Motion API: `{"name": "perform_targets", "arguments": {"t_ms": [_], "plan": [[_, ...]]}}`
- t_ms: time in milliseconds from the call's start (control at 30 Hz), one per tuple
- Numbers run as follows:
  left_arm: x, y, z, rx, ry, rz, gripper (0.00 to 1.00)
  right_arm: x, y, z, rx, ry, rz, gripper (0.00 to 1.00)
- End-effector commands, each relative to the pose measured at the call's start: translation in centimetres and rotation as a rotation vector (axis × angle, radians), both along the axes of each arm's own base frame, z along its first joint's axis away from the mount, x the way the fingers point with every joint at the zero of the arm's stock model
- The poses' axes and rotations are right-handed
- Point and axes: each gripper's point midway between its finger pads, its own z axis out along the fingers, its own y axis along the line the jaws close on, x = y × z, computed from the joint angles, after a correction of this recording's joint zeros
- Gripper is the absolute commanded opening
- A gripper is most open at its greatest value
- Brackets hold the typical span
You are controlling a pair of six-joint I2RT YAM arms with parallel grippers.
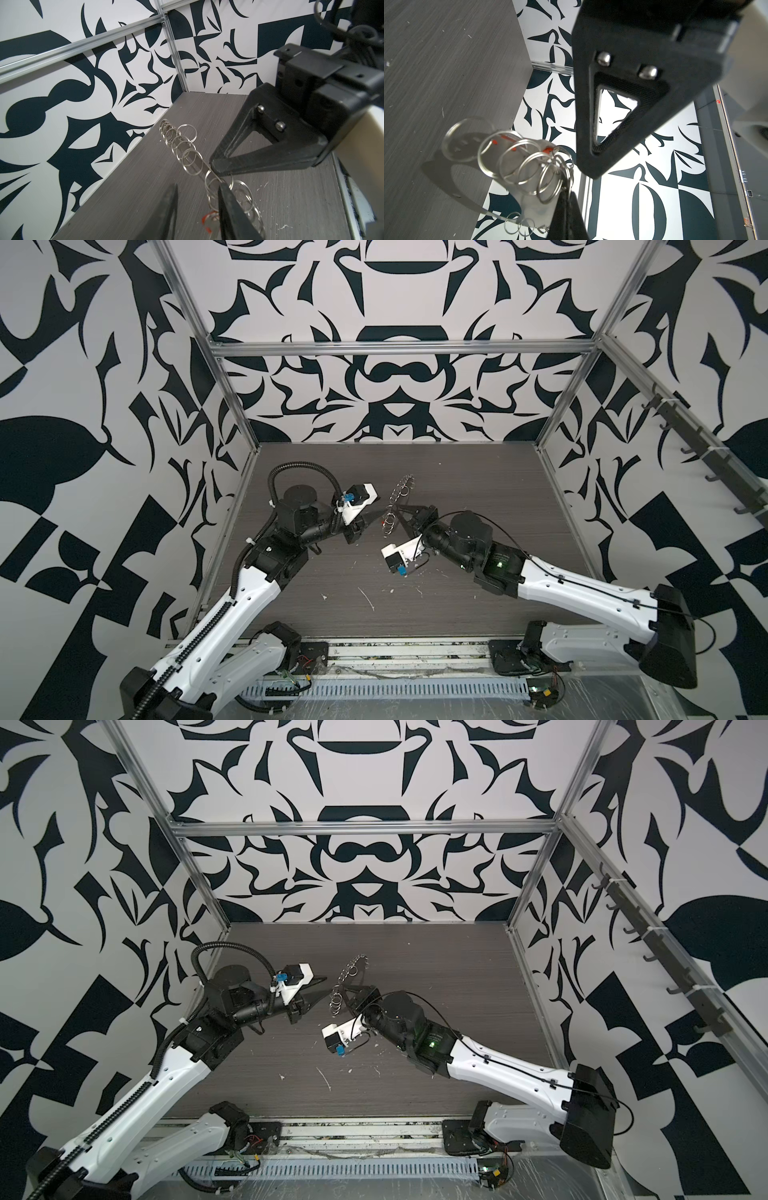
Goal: Remove the keys from the keyring
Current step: 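Hold the raised ring chain steady between both grippers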
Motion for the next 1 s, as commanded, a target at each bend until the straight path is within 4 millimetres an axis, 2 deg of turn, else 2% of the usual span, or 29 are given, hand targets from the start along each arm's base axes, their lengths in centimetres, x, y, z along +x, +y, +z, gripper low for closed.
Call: {"name": "perform_targets", "arguments": {"t_ms": [0, 333, 633, 967], "plan": [[-0.6, 0.0, 1.2, -0.024, -0.009, -0.018, 0.36, -0.3, -0.5, 5.6, 0.129, -0.075, -0.010, 0.00], [-0.3, -0.2, 0.2, -0.008, 0.029, -0.022, 0.36, -0.3, -0.4, 5.7, 0.131, -0.075, -0.004, 0.00], [0.2, -0.1, 0.2, -0.001, 0.036, 0.004, 0.21, -0.5, -0.5, 5.7, 0.125, -0.078, 0.001, 0.00], [0.1, -0.4, 0.2, -0.004, 0.050, -0.010, 0.20, -0.6, -0.5, 5.9, 0.135, -0.081, 0.004, 0.00]]}}
